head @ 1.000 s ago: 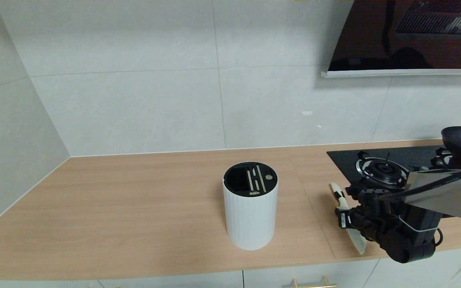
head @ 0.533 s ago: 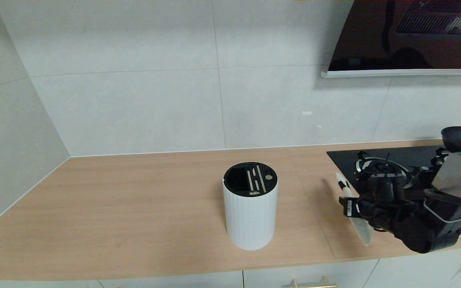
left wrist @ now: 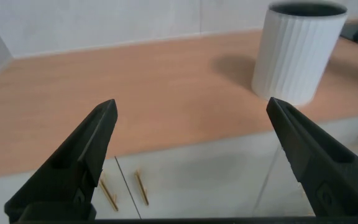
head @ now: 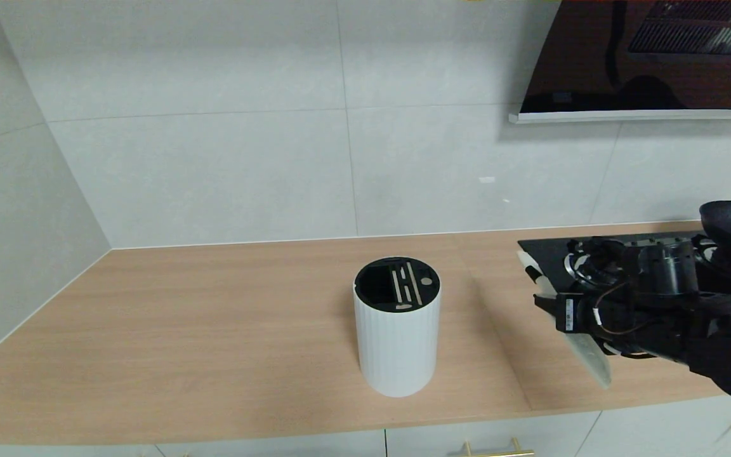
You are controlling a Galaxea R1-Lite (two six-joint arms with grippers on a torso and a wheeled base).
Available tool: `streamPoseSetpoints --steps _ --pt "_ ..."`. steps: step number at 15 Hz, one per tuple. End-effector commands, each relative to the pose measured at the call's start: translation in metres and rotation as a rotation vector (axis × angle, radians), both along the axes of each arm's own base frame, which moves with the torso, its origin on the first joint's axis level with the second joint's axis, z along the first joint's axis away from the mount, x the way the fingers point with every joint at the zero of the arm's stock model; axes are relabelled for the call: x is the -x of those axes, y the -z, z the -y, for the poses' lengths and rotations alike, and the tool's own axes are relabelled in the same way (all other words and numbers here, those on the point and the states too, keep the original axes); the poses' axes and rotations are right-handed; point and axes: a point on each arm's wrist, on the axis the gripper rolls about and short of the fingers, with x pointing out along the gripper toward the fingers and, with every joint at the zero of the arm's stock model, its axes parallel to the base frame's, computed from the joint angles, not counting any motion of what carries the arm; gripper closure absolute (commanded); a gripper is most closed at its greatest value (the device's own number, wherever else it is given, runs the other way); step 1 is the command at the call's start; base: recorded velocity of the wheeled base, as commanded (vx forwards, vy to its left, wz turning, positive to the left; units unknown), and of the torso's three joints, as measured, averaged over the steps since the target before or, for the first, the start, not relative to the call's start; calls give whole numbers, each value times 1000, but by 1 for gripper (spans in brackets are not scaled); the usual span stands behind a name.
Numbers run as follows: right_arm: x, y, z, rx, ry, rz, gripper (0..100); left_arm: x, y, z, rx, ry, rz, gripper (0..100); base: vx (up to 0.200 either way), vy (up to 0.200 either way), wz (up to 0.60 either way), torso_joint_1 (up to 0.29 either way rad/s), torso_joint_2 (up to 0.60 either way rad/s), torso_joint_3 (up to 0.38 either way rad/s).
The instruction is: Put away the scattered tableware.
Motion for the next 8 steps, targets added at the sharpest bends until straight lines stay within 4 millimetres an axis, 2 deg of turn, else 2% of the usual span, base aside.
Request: streamPoseSetpoints --steps 1,3,5,6,8 --pt "26 -40 -3 -35 -47 102 100 2 -6 1 -2 52 18 0 0 0 0 0 0 0" --pt "35 -51 -8 -34 -76 86 100 7 -14 4 -2 182 4 0 0 0 0 0 0 0" --pt "33 -58 -13 -34 -89 83 100 9 -34 7 17 315 -61 0 0 0 0 0 0 0" --pt "30 -63 -15 -39 -92 97 100 6 -46 8 24 362 -90 0 0 0 0 0 0 0" --pt "21 -70 -24 -49 -112 125 100 -14 -78 10 43 462 -178 0 0 0 0 0 0 0"
